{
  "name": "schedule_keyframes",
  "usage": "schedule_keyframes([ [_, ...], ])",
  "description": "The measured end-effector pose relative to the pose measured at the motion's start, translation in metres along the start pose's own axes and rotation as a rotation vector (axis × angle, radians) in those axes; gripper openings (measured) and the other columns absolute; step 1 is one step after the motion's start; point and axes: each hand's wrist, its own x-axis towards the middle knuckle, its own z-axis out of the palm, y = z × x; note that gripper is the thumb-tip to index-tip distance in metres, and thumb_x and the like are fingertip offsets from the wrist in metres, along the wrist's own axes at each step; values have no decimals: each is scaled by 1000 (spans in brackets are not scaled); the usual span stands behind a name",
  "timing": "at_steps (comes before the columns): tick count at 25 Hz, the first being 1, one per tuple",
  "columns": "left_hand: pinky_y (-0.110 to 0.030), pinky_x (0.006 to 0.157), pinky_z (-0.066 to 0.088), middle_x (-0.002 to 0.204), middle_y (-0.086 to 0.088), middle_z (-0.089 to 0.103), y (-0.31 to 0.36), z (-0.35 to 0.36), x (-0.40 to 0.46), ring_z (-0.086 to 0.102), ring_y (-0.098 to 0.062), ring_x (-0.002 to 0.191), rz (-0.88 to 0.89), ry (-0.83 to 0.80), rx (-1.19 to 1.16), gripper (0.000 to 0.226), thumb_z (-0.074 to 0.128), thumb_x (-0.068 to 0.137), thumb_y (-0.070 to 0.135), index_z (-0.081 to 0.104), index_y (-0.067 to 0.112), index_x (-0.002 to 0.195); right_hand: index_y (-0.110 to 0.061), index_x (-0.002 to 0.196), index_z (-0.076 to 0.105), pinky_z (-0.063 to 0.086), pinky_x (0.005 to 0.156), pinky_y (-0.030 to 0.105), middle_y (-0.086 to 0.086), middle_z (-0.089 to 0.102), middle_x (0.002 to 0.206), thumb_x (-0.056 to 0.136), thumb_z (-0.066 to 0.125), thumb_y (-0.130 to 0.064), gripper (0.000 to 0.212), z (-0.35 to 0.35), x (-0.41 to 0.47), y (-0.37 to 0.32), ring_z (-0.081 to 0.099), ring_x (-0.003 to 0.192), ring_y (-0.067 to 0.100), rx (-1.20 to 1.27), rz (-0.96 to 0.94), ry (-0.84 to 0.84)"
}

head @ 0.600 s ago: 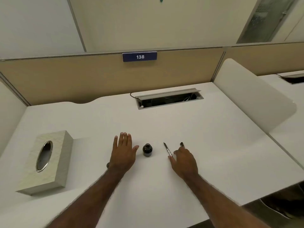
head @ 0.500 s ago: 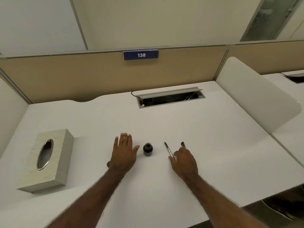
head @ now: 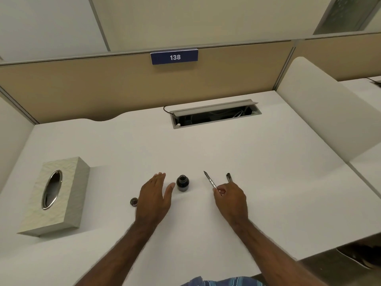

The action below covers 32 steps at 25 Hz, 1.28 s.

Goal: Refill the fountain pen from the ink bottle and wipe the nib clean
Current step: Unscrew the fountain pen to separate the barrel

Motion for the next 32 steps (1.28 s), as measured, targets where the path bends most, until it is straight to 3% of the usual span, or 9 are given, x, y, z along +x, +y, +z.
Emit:
schedule_keyframes([
  [3, -40, 93, 56, 114, 6, 77, 25, -4, -9, 70, -19, 106, -40, 109, -191, 27, 69, 100, 36, 75, 19, 120, -26, 83, 76, 50, 74, 29, -15, 67, 82, 89, 79, -33, 10, -13, -6, -7, 67, 81, 8, 70, -4, 46],
  [6, -25, 78, 54, 96, 23, 77, 51, -6, -8, 70, -1, 92, -123, 25, -436, 12, 68, 100, 38, 77, 32, 101, -30, 83, 77, 54, 73, 22, -17, 71, 82, 88, 81, -34, 8, -27, -18, -17, 69, 77, 4, 190, -66, 60],
  [8, -19, 80, 51, 95, 24, 78, 65, -6, -3, 71, 5, 92, -184, -55, -533, 15, 66, 100, 41, 78, 32, 99, -32, 83, 77, 52, 69, 13, -20, 74, 81, 87, 81, -36, 7, -35, -27, -26, 70, 80, 2, 244, -97, 47],
  [13, -35, 78, 63, 92, 9, 82, 83, -4, 7, 78, -7, 86, -266, -250, -764, 23, 61, 104, 38, 80, 26, 98, -34, 86, 78, 52, 68, 8, -30, 76, 85, 87, 81, -40, 7, -44, -41, -41, 73, 81, 1, 361, -135, -36],
  [18, -35, 79, 60, 101, 2, 83, 78, -6, 6, 79, -17, 96, -357, -324, -945, 20, 62, 104, 33, 81, 25, 106, -35, 87, 79, 54, 65, 12, -21, 78, 82, 87, 83, -40, 6, -49, -41, -45, 72, 76, 8, 460, -87, -122],
  [22, -36, 82, 59, 106, 1, 82, 75, -9, 4, 77, -16, 98, -377, -338, -998, 20, 62, 104, 31, 80, 24, 110, -32, 97, 83, 60, 62, 33, -6, 80, 84, 94, 79, -38, 9, -55, -42, -47, 75, 71, 13, 651, 76, -346],
  [28, -28, 76, 56, 101, -1, 76, 69, -9, 5, 68, -14, 92, -335, -422, -1135, 26, 59, 106, 33, 78, 23, 121, -14, 99, 85, 50, 59, 30, 7, 67, 79, 105, 69, -30, 24, -62, -47, -48, 59, 64, 18, 871, 186, -545],
  [32, -27, 78, 56, 103, -2, 73, 67, -7, 5, 66, -12, 96, -308, -481, -1204, 28, 57, 107, 34, 79, 21, 118, -13, 101, 86, 48, 58, 28, 5, 64, 76, 102, 73, -26, 19, -64, -47, -47, 55, 61, 15, 924, 215, -516],
])
